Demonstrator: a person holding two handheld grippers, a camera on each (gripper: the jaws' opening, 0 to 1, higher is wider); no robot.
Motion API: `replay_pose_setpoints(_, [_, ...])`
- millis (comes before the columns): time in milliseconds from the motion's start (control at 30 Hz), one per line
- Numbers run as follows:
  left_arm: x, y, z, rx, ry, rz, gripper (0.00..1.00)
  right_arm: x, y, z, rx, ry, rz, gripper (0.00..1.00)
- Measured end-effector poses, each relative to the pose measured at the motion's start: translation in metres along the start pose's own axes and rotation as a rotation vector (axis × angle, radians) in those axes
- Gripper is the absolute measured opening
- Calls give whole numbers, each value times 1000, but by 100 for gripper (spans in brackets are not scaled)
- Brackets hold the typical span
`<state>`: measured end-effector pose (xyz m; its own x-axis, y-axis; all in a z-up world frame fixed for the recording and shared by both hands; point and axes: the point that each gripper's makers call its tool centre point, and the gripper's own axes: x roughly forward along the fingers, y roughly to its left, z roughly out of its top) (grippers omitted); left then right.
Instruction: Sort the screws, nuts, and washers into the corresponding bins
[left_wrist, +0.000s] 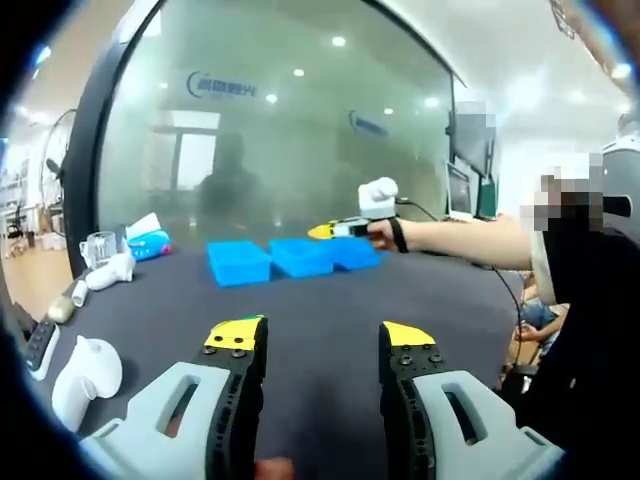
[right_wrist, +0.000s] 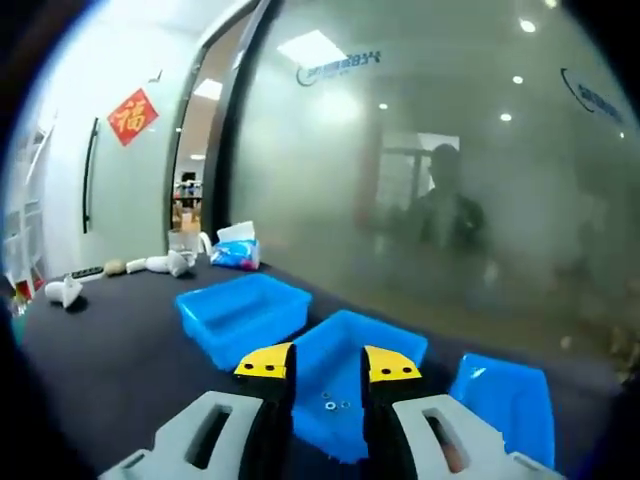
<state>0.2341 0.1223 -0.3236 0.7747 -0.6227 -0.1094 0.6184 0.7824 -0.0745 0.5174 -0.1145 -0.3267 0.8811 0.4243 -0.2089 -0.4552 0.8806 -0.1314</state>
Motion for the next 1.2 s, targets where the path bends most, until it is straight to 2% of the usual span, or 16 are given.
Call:
replay_pose_setpoints(167, [0,5,-1,-2,1,17,44,-32,5,0,3,-30,19,26])
replay_pose_setpoints(333, [1,10,0,-7,-6,32,44,-77,15,-1,15,-74,43,29])
replay_pose_setpoints(500, [4,9,4,-10,-19,35,44,-118,28,-2,5,-111,57,34])
replay_pose_setpoints(600, [6,6,7,-9,-27,33,44,-142,36,-2,23,-139,69,34])
replay_pose_setpoints(800, [4,3,9,7,-23,34,44,-187,48,-9,3,-175,82,35])
replay_pose_setpoints(1033, [-1,5,6,10,-16,47,44,-247,39,-28,45,-206,12,37])
replay_pose_setpoints(1200, [-3,4,5,7,-16,52,44,-274,33,-46,71,-203,-35,37])
